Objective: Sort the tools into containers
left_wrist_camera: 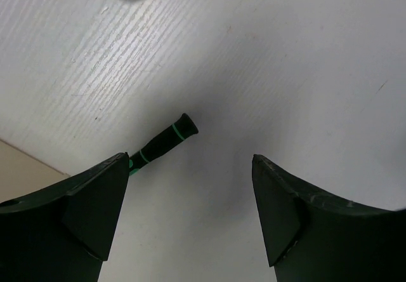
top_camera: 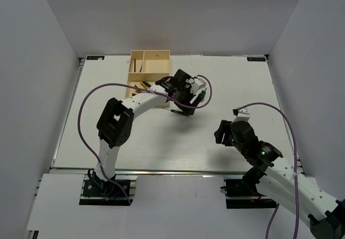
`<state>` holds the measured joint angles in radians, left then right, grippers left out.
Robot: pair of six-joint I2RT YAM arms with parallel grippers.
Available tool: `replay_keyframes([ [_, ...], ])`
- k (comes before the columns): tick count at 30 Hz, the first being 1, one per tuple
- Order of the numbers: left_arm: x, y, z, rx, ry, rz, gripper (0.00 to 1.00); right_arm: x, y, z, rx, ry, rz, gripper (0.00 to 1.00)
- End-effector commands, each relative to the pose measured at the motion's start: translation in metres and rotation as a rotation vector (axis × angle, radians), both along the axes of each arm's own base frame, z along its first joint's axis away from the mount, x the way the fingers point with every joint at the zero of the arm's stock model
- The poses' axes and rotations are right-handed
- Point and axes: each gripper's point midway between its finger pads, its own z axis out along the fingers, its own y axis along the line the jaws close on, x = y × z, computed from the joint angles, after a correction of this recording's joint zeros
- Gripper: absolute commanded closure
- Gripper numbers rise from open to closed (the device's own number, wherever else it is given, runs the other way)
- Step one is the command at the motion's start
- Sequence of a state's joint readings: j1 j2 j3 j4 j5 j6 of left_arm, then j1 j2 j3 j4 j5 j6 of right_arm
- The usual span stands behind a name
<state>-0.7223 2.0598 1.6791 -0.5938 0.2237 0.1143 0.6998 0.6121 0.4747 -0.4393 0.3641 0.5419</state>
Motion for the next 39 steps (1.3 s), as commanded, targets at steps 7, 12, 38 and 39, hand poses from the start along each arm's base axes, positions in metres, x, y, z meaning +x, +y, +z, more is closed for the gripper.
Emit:
replay_keyframes([
  [7, 0.014, 0.02, -0.006, 0.167, -0.107, -0.219, 0.17, 0.003, 0.003, 0.004, 0.018, -0.035, 0.012, 0.37],
  [12, 0.01, 0.023, -0.016, 0.19, -0.111, -0.295, 0.18, 0.003, 0.003, 0.005, 0.02, -0.035, 0.015, 0.37],
  [38, 0.01, 0.029, -0.071, 0.218, -0.112, -0.442, 0.36, 0.003, 0.006, 0.001, 0.018, -0.032, 0.031, 0.36],
  [39, 0.008, 0.029, -0.073, 0.218, -0.099, -0.448, 0.37, 0.003, 0.006, 0.001, 0.018, -0.033, 0.034, 0.36],
])
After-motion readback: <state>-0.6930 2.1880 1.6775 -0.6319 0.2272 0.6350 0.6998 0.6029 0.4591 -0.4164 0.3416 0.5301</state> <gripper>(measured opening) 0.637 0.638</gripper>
